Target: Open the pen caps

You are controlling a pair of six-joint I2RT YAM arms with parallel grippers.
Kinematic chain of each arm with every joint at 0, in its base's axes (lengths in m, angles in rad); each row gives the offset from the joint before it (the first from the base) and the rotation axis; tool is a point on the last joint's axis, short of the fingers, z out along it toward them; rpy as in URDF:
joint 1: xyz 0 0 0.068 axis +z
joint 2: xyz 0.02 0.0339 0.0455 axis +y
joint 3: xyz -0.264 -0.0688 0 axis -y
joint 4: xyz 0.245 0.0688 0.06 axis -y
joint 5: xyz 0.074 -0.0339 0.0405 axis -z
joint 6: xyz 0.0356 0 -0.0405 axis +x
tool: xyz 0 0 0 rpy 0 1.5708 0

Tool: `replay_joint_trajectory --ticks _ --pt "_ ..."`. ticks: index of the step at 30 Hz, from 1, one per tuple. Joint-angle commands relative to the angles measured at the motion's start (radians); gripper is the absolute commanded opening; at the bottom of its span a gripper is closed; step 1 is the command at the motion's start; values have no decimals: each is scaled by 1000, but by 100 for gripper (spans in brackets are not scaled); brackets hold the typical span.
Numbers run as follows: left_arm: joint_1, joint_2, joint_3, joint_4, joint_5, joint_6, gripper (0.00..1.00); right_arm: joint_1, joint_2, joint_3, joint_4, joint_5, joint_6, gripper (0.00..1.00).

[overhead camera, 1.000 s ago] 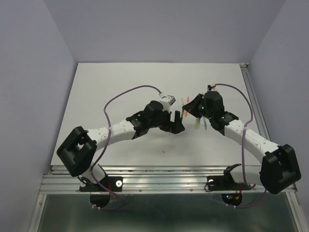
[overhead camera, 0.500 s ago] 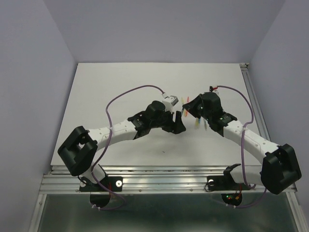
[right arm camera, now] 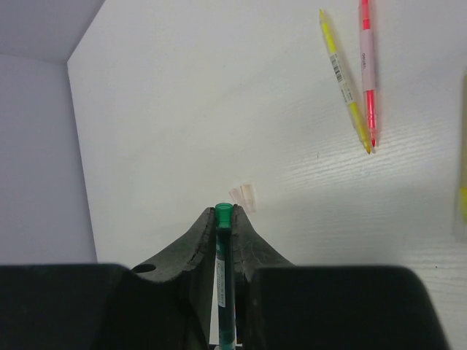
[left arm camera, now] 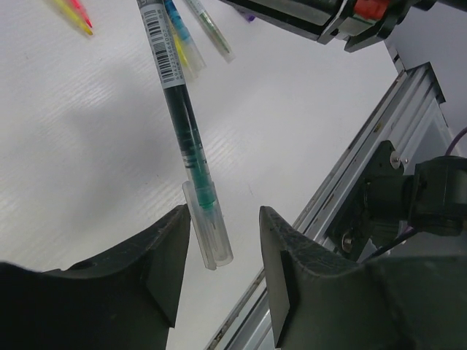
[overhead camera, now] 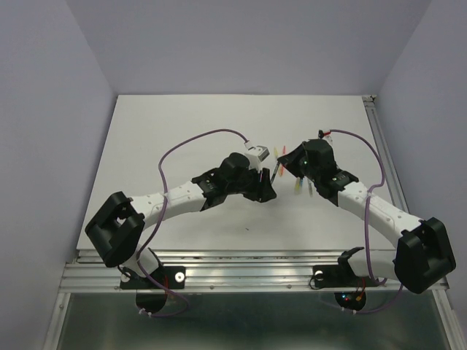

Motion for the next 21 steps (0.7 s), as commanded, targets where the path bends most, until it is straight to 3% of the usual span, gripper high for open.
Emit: replay_joint_trajectory --ticks 1,5,7,8,10,12,13,18,21 --pt "-11 -46 10 -9 -3 27 53 8 -29 22 13 32 5 1" --pt "-14 -57 6 -14 -19 30 45 8 -29 23 10 30 0 1" --pt "-14 -57 9 -15 -26 30 30 8 -27 23 8 15 -5 1" --pt "-14 -56 10 -14 -34 30 17 8 -22 23 8 1 -11 1" --pt "-14 -46 16 -18 -45 26 1 8 -18 23 8 -17 -18 4" --pt "-14 -43 19 -20 -54 23 0 8 -10 19 16 -54 -23 12" --pt "-14 -42 21 -18 -58 20 0 8 -7 17 18 -66 -24 23" --pt "-16 -46 21 -5 -80 -2 0 8 1 -4 66 -132 -29 39" --pt "-16 -46 21 5 -89 -13 0 11 11 -9 85 -193 -28 43"
